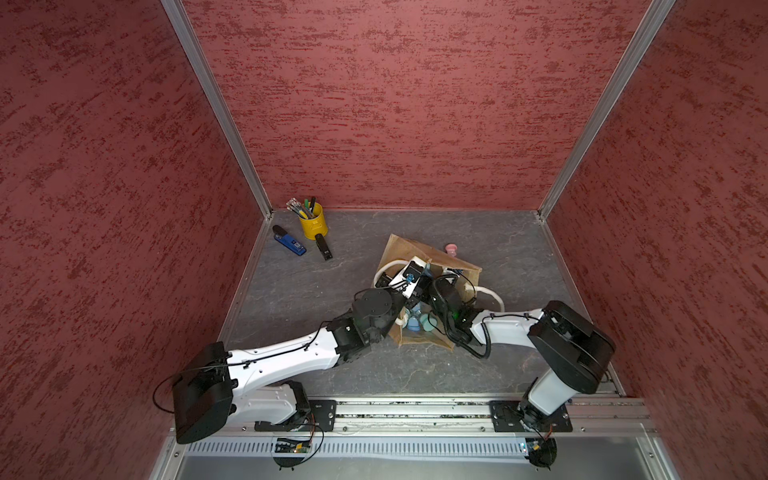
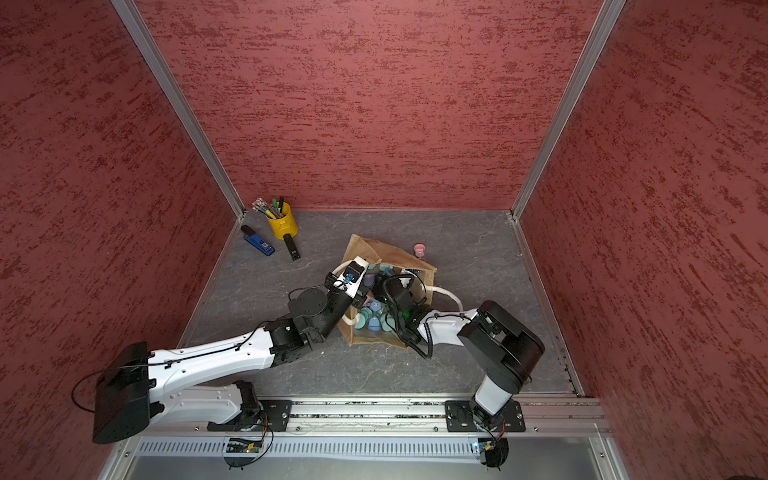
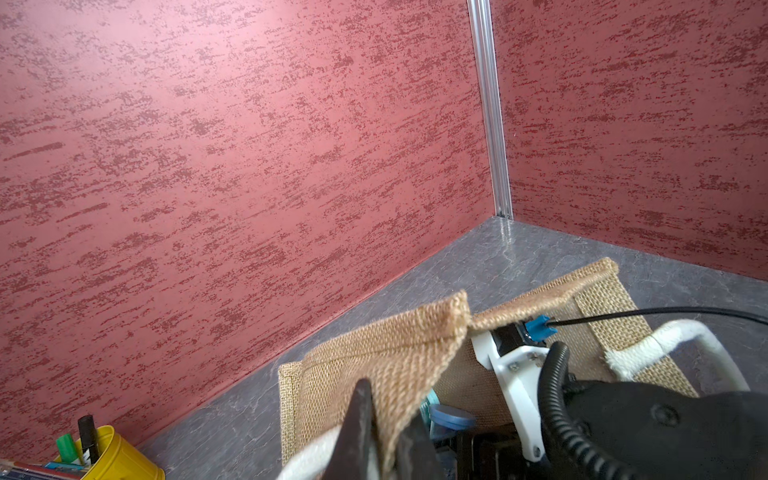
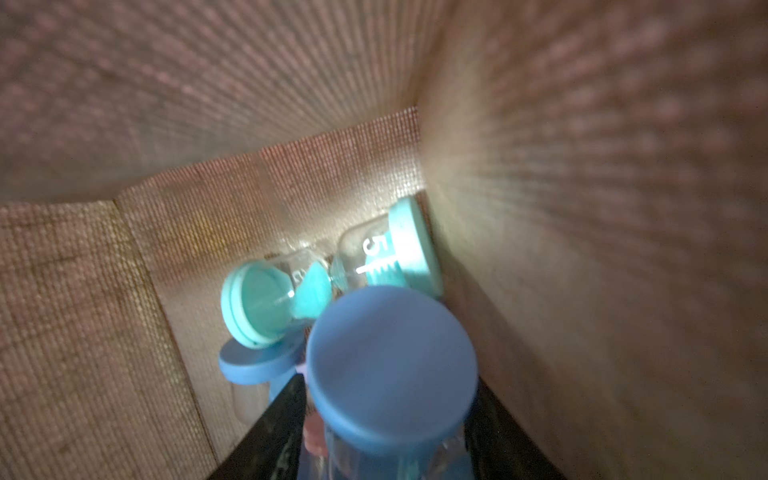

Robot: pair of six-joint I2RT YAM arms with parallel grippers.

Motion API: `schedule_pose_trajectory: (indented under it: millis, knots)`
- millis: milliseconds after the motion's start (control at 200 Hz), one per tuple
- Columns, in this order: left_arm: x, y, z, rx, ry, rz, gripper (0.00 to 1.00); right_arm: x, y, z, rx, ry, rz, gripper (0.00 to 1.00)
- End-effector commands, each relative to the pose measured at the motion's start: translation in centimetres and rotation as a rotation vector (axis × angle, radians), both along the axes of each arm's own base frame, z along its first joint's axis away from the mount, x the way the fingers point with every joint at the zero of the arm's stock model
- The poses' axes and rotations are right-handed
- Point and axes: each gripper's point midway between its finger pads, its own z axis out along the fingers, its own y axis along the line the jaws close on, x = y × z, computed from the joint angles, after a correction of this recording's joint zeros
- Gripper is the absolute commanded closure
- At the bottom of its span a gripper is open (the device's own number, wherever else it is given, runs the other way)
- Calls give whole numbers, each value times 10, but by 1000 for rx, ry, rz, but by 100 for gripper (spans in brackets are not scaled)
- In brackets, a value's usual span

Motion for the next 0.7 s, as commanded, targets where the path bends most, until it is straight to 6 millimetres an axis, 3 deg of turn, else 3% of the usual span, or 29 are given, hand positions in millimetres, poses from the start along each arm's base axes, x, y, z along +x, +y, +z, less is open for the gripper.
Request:
schedule_pose_trajectory:
  millis: [0,266,466,681,696]
  knots:
    - [-6,3,39,-118,-59,-12,100,20,-6,31,19,-112,-34,48]
    - [0,6,37,-109,-51,36,100,10,22,73,-81,-313,198,61]
    - [6,10,34,-91,-53,87,100,-4,27,83,-123,-362,290,69]
    - [16,18,31,-59,-61,175,100,-35,33,105,-145,-446,444,74]
    - [16,18,31,-58,-61,180,100,-39,32,114,-138,-470,450,74]
